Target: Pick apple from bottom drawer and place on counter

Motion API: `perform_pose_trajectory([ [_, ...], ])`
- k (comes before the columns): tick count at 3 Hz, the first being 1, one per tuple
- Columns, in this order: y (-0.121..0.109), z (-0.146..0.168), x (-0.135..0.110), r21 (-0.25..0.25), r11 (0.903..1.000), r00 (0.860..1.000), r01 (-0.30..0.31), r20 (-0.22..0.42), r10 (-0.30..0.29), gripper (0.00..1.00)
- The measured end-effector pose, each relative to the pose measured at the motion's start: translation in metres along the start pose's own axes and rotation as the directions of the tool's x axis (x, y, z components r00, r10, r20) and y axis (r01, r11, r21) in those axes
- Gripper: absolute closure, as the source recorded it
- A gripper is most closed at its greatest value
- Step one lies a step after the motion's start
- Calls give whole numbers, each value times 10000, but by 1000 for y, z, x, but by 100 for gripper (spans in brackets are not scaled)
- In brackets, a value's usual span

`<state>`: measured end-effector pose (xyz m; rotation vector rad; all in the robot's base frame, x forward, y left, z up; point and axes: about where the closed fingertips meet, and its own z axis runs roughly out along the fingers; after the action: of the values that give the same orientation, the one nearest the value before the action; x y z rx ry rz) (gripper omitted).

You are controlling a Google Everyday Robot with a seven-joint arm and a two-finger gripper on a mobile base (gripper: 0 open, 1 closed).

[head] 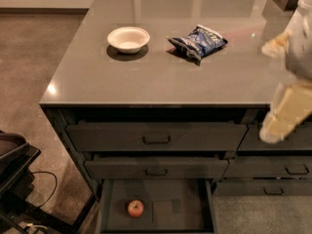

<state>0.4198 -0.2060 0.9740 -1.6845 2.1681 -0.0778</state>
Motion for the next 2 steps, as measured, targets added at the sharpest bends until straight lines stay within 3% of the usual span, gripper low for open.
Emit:
perform_pose_trajectory([
  [1,40,24,3,144,9966,9911,-809,1071,789,0],
  [2,76,83,5,-430,9878,9598,-1495,2338,1554,0],
])
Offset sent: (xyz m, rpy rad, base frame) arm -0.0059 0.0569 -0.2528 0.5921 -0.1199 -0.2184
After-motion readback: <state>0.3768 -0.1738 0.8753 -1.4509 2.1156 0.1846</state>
